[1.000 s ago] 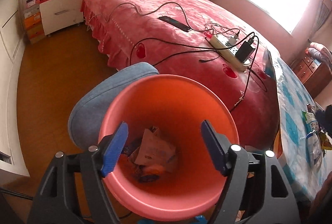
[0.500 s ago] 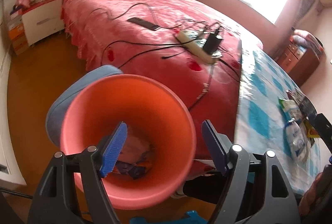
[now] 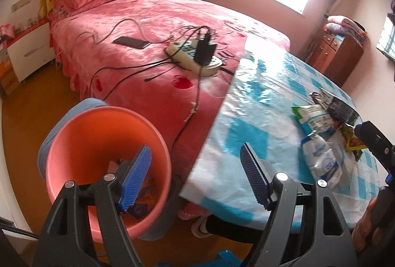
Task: Collect trash
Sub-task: 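Move both open tools back toward the remaining trash on the table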
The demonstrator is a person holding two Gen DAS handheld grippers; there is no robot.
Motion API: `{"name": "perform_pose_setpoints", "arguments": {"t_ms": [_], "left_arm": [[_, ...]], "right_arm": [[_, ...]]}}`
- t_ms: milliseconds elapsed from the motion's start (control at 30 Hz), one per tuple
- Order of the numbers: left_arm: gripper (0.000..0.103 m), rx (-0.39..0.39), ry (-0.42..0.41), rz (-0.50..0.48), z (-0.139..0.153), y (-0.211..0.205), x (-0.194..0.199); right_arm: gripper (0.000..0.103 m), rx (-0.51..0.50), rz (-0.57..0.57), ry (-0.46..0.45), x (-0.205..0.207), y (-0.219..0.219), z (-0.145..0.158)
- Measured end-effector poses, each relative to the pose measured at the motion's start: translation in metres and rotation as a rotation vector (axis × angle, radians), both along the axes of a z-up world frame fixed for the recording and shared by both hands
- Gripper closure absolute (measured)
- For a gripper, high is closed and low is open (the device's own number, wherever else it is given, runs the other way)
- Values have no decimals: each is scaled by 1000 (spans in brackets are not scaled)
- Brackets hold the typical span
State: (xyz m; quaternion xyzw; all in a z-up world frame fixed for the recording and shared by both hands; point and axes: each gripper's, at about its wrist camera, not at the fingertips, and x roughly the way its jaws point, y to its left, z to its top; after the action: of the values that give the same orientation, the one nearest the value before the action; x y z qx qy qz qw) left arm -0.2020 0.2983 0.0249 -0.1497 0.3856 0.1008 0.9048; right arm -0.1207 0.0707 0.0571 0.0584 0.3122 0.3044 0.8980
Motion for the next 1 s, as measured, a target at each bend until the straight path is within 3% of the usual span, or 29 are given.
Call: {"name": "perform_pose_setpoints", "arguments": {"t_ms": [600, 1000], "left_arm": [[28, 62, 12, -132, 12, -71, 25], [28, 49, 33, -224, 12, -116, 37]], "right_arm": [[9, 57, -138, -4, 14, -78, 5], [9, 70, -216, 27, 29, -120, 6]]}}
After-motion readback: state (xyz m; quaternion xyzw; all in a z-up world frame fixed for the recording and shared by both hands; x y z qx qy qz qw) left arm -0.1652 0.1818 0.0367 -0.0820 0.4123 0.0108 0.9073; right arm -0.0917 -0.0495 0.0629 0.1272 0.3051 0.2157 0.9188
